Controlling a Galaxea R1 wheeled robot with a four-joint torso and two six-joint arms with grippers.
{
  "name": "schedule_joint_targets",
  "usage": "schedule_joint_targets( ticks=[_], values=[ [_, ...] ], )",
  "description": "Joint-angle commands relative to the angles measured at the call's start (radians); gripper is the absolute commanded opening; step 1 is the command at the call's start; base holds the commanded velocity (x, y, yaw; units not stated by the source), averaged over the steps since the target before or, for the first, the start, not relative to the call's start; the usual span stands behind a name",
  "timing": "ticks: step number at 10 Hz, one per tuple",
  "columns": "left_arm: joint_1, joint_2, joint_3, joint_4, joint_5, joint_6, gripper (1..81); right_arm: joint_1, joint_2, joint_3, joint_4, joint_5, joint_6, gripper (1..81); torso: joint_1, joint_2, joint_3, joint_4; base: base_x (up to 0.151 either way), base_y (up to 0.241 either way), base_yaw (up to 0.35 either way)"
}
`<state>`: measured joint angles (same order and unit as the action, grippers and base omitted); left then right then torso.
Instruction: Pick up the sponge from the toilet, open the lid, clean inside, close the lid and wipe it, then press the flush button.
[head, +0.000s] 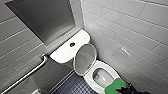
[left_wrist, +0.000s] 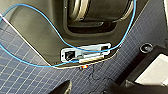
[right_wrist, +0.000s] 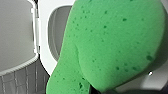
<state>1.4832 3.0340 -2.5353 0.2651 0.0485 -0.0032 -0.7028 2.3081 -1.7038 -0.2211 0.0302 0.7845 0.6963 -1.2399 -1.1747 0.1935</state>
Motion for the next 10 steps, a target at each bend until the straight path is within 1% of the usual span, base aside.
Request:
schedule_joint_targets(
  ticks=[1,3,5,7,10],
  values=[
    [0.047,-0.009,0.003,0.002,0.088,0.006,81.1,0.16,0.03,-0.009,0.012,-0.08,-0.001,1.0,0.0,0.0,0.0,0.0,0.0,0.0,0.0],
    [0.047,-0.012,0.003,-0.001,0.088,0.006,81.1,0.248,0.127,-0.081,-0.017,-0.199,-0.001,1.0,0.0,0.0,0.0,0.0,0.0,0.0,0.0],
    [0.045,-0.007,0.003,-0.001,0.088,0.005,81.1,0.317,0.223,-0.15,-0.035,-0.266,-0.002,1.0,0.0,0.0,0.0,0.0,0.0,0.0,0.0],
    [0.044,-0.009,0.003,-0.001,0.088,0.005,81.1,0.347,0.31,-0.202,-0.028,-0.282,0.002,1.0,0.0,0.0,0.0,0.0,0.0,0.0,0.0],
    [0.044,-0.012,0.003,-0.004,0.088,0.005,81.1,0.361,0.414,-0.269,-0.031,-0.28,0.002,1.0,0.0,0.0,0.0,0.0,0.0,0.0,0.0]
  ],
)
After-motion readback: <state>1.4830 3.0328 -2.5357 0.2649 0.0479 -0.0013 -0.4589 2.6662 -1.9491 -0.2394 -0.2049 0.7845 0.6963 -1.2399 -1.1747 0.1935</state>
